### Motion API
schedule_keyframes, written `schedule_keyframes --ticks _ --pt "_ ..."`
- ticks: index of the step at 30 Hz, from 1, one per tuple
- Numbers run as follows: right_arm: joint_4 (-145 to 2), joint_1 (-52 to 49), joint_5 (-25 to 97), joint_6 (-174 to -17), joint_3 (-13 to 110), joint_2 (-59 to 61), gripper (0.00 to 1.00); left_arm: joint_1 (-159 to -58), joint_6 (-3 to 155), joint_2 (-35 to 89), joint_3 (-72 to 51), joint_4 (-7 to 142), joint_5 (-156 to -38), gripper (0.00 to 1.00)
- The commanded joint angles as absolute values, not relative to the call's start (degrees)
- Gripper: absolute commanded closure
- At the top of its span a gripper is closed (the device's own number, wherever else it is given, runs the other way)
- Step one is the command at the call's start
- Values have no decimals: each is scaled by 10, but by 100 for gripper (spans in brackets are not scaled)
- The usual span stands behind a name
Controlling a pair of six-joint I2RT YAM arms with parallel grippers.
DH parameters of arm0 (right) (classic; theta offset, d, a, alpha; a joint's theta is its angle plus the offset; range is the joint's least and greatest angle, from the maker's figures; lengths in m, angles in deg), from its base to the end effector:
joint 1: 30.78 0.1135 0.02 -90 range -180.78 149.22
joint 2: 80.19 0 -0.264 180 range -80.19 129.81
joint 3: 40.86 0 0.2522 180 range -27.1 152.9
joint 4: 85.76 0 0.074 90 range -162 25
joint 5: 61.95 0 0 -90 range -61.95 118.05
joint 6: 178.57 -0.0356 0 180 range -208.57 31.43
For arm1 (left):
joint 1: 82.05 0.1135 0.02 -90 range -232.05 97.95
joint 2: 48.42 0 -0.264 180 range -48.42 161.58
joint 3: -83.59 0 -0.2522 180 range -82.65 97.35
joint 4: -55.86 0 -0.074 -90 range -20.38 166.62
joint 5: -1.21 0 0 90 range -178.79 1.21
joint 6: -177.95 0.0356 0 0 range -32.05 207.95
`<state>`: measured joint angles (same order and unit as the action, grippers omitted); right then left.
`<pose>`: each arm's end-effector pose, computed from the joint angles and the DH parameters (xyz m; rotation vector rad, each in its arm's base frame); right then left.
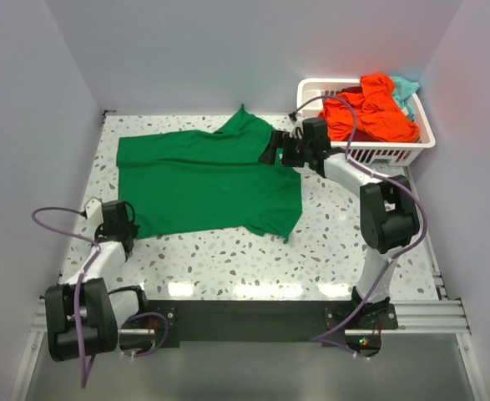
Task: Fold and stack the t-shirts
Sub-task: Flatten the tshirt out
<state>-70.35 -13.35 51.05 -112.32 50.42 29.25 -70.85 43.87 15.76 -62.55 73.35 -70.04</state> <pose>0.4123 0.1440 0.2248 -0.1192 2.2234 0.8392 0.1891 0.0491 0.1440 -1.2210 2.0095 0.1154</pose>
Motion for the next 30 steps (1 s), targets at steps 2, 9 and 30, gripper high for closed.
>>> schedule_keyframes --ticks 2,9,30 --pt "-669 -103 446 -1107 483 240 2 -706 473 92 -641 705 -711 100" --pt "-649 -13 332 -1114 407 168 2 -706 472 16 -671 652 -704 100" --pt "-409 185 -5 -1266 165 -113 5 -760 466 -17 -723 571 -708 100"
